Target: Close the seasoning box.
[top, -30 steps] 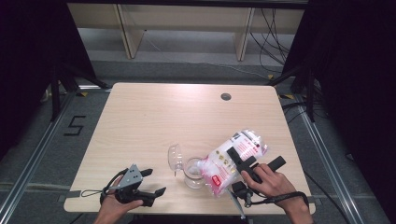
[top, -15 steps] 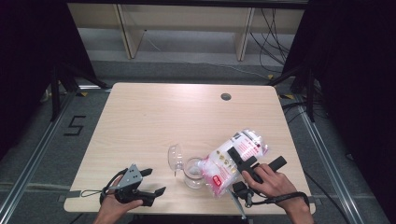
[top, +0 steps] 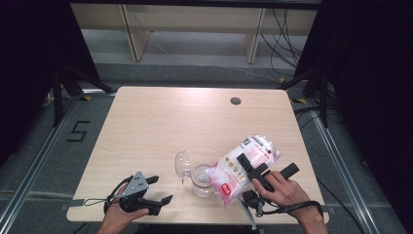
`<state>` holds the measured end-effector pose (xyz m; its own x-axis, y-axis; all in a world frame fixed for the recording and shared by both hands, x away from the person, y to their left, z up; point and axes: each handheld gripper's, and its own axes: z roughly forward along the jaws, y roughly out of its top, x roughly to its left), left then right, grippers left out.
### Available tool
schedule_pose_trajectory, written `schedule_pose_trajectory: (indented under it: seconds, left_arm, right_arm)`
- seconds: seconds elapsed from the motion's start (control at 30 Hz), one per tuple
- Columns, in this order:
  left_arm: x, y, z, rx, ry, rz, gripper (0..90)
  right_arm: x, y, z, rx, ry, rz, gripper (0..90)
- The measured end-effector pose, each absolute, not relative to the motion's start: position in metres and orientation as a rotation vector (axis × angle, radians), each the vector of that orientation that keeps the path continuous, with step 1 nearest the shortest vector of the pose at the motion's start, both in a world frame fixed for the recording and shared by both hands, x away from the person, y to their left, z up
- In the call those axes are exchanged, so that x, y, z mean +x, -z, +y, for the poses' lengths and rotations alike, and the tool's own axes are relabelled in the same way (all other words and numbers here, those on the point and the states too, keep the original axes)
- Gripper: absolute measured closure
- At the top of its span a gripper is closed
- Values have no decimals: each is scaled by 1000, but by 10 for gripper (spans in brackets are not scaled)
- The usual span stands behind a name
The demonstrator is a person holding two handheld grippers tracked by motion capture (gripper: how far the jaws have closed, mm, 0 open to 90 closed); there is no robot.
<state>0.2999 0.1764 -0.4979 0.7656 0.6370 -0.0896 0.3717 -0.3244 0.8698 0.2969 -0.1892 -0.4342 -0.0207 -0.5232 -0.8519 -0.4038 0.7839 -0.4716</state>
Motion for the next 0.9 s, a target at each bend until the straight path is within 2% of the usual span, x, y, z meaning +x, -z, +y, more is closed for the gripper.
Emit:
schedule_pose_trajectory:
  seconds: [0.9]
  left_arm:
    - [300,498,176,1939,-324,766,166]
  right_arm:
    - [296,432,-189,-753,122,1637,559]
